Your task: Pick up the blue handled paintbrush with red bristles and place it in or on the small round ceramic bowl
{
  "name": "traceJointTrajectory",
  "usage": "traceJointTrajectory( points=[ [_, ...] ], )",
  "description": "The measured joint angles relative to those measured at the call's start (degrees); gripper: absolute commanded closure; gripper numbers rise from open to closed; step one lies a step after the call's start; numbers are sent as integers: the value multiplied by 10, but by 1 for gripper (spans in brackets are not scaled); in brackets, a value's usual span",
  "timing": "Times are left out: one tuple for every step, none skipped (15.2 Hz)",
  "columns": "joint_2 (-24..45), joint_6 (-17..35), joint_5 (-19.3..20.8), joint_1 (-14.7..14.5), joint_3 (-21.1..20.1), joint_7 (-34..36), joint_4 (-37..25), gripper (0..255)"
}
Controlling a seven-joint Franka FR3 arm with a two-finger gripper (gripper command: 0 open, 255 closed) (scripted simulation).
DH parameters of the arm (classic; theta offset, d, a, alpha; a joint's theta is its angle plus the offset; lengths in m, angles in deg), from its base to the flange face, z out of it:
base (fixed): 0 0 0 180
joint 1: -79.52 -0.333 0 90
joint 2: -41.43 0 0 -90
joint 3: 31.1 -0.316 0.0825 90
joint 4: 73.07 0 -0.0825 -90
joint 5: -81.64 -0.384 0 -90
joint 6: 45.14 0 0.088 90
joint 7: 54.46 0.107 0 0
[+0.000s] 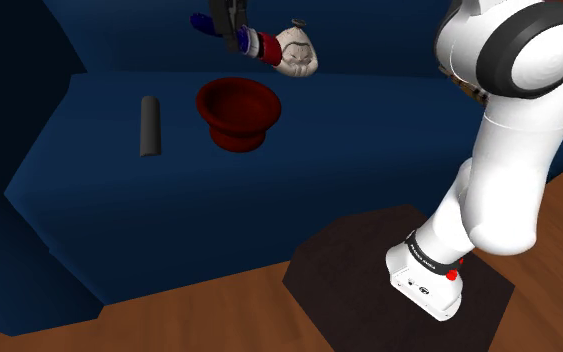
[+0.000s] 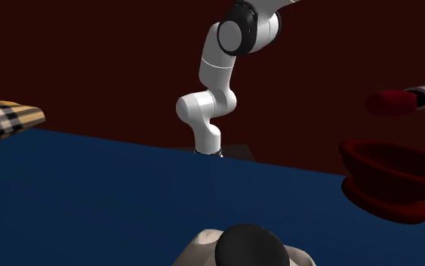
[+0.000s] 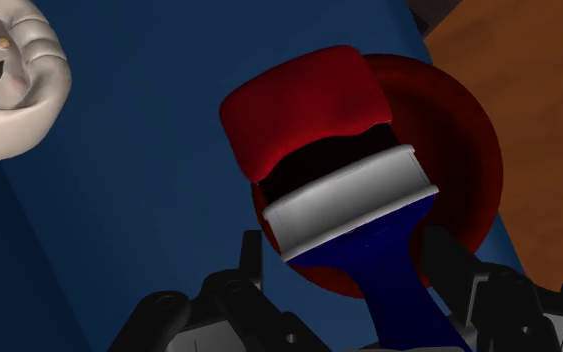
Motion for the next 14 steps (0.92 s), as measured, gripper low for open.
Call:
traceJointTrajectory(
  points=[
    [-7, 12, -4, 4, -1, 3, 20, 255],
    [-12, 22, -6, 7, -1, 5, 34, 255],
    [-21, 36, -11, 13, -1, 8, 57, 255],
    [-32, 50, -16, 17, -2, 11, 82, 255],
    [-34, 58, -17, 19, -2, 13, 92, 255],
    [-33, 65, -18, 20, -2, 15, 99, 255],
    [-40, 77, -21, 23, -2, 17, 119, 255],
    [-45, 89, -23, 27, -2, 17, 134, 255],
    [-48, 94, -24, 28, -2, 18, 142, 255],
    [-50, 97, -25, 29, -2, 19, 148, 255],
    [-51, 99, -26, 29, -2, 20, 151, 255],
    [-52, 100, -26, 29, -2, 20, 152, 255],
    [-52, 100, -26, 30, -2, 20, 152, 255],
    [-52, 100, -26, 30, -2, 20, 153, 255]
  ],
)
